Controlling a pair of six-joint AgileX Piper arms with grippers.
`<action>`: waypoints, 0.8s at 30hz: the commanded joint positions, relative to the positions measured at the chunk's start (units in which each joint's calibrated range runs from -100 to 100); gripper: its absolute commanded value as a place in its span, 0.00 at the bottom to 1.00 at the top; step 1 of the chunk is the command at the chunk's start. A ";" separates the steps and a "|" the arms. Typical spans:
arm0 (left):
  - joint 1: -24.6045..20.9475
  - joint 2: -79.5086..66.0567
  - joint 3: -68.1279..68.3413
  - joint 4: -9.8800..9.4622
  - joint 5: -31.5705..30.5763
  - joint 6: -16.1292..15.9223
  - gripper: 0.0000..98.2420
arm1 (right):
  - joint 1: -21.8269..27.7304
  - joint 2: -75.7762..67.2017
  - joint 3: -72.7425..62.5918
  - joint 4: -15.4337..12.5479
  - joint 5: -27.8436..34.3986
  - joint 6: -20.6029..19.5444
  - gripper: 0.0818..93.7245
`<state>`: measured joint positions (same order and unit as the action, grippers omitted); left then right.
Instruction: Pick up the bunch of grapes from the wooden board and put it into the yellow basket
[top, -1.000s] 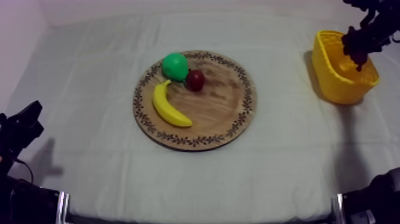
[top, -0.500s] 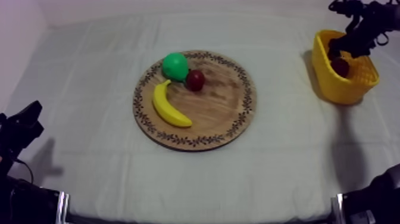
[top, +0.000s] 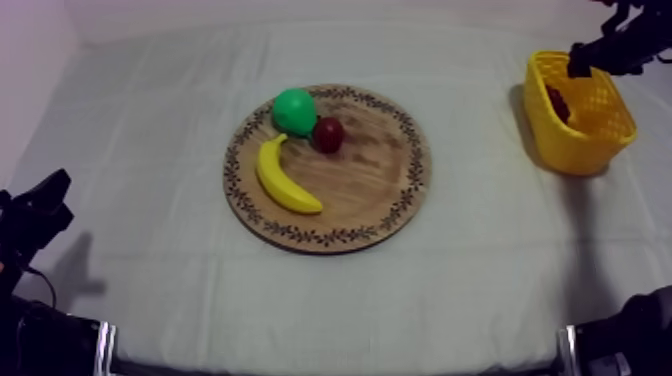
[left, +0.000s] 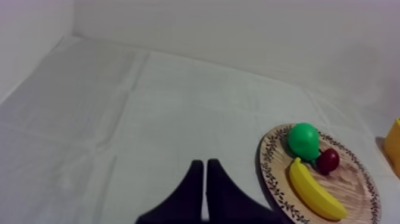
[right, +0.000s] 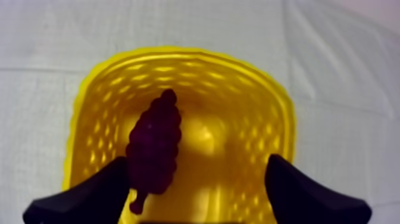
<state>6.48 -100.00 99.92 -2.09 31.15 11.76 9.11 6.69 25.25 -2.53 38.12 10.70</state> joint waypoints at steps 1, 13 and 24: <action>0.00 0.00 -0.03 -0.03 -0.03 -0.01 0.00 | -0.01 -6.51 3.84 -0.15 -1.09 0.16 0.63; 0.00 0.00 -0.03 -0.03 -0.03 -0.01 0.00 | -0.83 -31.10 23.82 1.80 -8.52 0.26 0.54; 0.00 0.00 -0.03 -0.03 -0.03 -0.01 0.00 | -3.09 -52.15 41.07 2.44 -13.15 1.17 0.50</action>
<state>6.48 -100.00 99.92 -2.09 31.15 11.76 6.24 -39.81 62.38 0.00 25.44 11.79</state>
